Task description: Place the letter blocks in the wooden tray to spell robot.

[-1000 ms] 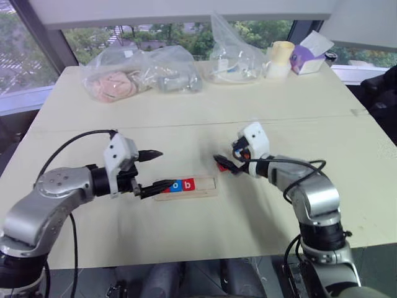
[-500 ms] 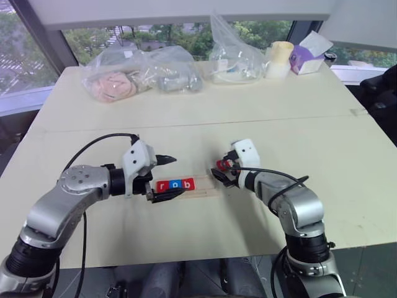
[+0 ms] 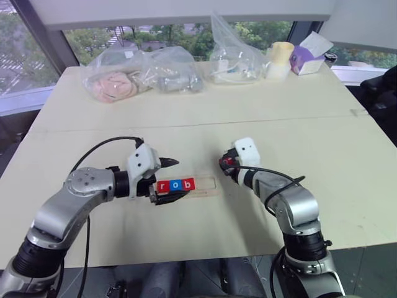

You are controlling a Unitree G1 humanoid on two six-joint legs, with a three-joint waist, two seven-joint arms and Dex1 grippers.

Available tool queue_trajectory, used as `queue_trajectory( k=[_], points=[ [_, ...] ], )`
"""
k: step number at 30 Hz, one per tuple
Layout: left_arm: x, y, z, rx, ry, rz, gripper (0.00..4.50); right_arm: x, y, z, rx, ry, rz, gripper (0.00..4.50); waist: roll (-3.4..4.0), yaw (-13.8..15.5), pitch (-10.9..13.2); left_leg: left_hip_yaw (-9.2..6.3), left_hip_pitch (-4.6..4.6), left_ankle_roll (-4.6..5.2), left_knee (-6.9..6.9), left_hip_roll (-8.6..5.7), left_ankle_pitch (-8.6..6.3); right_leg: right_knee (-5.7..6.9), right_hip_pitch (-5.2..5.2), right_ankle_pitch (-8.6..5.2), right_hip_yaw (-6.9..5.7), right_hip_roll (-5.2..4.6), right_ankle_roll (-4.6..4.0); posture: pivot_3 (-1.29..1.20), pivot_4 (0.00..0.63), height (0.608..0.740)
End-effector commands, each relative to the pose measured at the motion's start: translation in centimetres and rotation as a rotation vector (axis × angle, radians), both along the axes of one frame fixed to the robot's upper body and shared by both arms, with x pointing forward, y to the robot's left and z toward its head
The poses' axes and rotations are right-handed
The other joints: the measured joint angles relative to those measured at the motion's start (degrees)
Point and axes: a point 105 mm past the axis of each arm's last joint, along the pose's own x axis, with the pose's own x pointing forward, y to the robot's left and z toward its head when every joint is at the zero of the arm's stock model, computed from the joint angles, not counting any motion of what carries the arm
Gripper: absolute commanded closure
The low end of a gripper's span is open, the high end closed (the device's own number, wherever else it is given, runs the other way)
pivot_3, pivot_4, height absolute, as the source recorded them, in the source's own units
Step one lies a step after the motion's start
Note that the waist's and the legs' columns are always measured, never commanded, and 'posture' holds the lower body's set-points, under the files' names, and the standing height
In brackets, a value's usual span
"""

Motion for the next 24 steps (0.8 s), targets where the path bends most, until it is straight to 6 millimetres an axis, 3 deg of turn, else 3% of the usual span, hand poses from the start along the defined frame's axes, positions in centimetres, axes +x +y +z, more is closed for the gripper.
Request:
queue_trajectory(
  k=[1, 7, 14, 21, 24],
  points=[
    [-0.4, -0.7, 0.8, 0.000, -0.031, -0.071, 0.00, -1.6, -1.6, 1.4, 0.101, 0.004, -0.127, 3.36, 0.00, 0.1, 0.0, -0.03, -0.01, 0.00, 0.00, 0.00, 0.00, 0.00, -0.01, 0.00, -0.01, 0.00, 0.01, 0.00, 0.150, 0.740],
    [-0.1, -1.3, 0.1, 0.015, -0.021, -0.113, 0.00, -5.1, -3.7, 0.9, 0.127, 0.090, -0.260, 3.36, 0.06, -0.1, 0.0, -0.01, -0.01, 0.00, -0.01, 0.00, 0.00, 0.00, -0.02, 0.01, 0.00, 0.00, 0.01, 0.00, 0.150, 0.740],
    [-0.1, -2.0, -0.2, 0.012, -0.010, -0.166, 0.00, -7.3, -2.3, 0.2, 0.173, 0.106, -0.277, 3.36, 0.09, -0.3, 0.0, -0.01, 0.00, 0.00, -0.02, 0.01, 0.00, 0.01, -0.03, -0.07, -0.01, -0.01, -0.13, 0.00, 0.150, 0.740],
    [0.0, -2.2, -0.4, 0.019, -0.009, -0.183, 0.00, -7.4, -1.7, -0.4, 0.207, 0.139, -0.269, 0.03, 0.09, -0.2, 0.0, -0.02, -0.01, 0.00, -0.01, 0.00, 0.00, 0.00, -0.03, -0.07, -0.01, -0.02, -0.13, 0.00, 0.150, 0.740],
    [0.0, -2.1, -0.5, 0.026, -0.002, -0.183, 0.00, -6.8, -2.4, 0.4, 0.121, 0.103, -0.160, 0.03, 0.09, -0.2, 0.0, -0.02, -0.01, 0.00, -0.01, 0.01, 0.00, 0.00, -0.03, -0.07, -0.01, -0.02, -0.13, 0.00, 0.150, 0.740]
  ],
)
